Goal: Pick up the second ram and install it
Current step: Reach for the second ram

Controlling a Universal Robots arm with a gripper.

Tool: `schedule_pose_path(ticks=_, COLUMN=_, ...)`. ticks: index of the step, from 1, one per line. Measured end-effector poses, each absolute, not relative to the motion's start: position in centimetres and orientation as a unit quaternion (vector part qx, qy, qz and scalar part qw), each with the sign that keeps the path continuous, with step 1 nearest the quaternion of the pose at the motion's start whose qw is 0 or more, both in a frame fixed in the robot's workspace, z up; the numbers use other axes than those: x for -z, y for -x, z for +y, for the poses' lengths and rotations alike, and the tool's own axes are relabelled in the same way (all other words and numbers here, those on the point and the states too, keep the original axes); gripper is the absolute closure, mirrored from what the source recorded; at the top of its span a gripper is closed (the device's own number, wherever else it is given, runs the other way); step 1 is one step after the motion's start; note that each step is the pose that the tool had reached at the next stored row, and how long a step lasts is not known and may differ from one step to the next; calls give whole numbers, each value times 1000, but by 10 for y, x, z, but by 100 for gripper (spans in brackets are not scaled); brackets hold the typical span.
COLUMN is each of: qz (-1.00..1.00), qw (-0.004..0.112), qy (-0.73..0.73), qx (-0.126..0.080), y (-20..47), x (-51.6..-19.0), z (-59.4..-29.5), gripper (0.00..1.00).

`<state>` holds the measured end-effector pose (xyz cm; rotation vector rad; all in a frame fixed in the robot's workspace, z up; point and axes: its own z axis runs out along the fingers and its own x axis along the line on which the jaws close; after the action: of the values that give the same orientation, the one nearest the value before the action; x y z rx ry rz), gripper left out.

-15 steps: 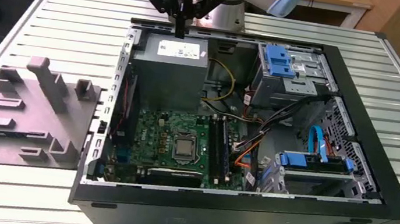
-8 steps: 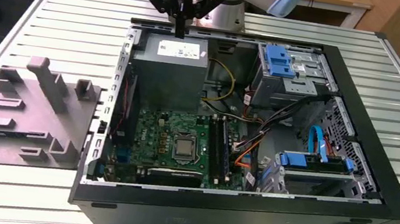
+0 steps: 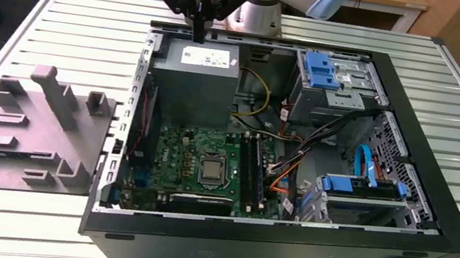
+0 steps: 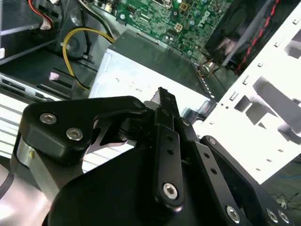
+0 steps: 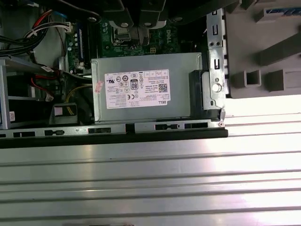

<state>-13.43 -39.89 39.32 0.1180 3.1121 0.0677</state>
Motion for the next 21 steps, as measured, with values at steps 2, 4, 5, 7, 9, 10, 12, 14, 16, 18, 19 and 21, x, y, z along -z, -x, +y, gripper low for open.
schedule_pose_path(ticks=2, qz=999, qw=14, qy=-38, qx=-22, y=140, x=-393, z=-399, gripper=90)
schedule_pose_path(ticks=4, qz=999, qw=14, qy=-38, qx=-22, y=146, x=-393, z=-399, gripper=90)
schedule_pose_path(ticks=5, qz=999, qw=14, qy=-38, qx=-22, y=148, x=-393, z=-399, gripper=90)
schedule_pose_path(ticks=7, qz=999, qw=14, qy=-38, qx=-22, y=154, x=-393, z=-399, gripper=90)
schedule_pose_path(ticks=9, qz=999, qw=15, qy=-38, qx=-22, y=159, x=-393, z=-399, gripper=90)
schedule_pose_path(ticks=10, qz=999, qw=15, qy=-38, qx=-22, y=162, x=-393, z=-399, gripper=90)
schedule_pose_path(ticks=12, qz=999, qw=15, qy=-38, qx=-22, y=169, x=-393, z=-399, gripper=90)
schedule_pose_path(ticks=14, qz=999, qw=16, qy=-38, qx=-22, y=175, x=-393, z=-399, gripper=90)
schedule_pose_path(ticks=16, qz=999, qw=16, qy=-38, qx=-22, y=182, x=-393, z=-399, gripper=90)
schedule_pose_path(ticks=18, qz=999, qw=16, qy=-38, qx=-22, y=188, x=-393, z=-399, gripper=90)
schedule_pose_path(ticks=19, qz=999, qw=17, qy=-38, qx=-22, y=192, x=-393, z=-399, gripper=90)
schedule_pose_path(ticks=21, qz=999, qw=17, qy=-38, qx=-22, y=198, x=-393, z=-399, gripper=90)
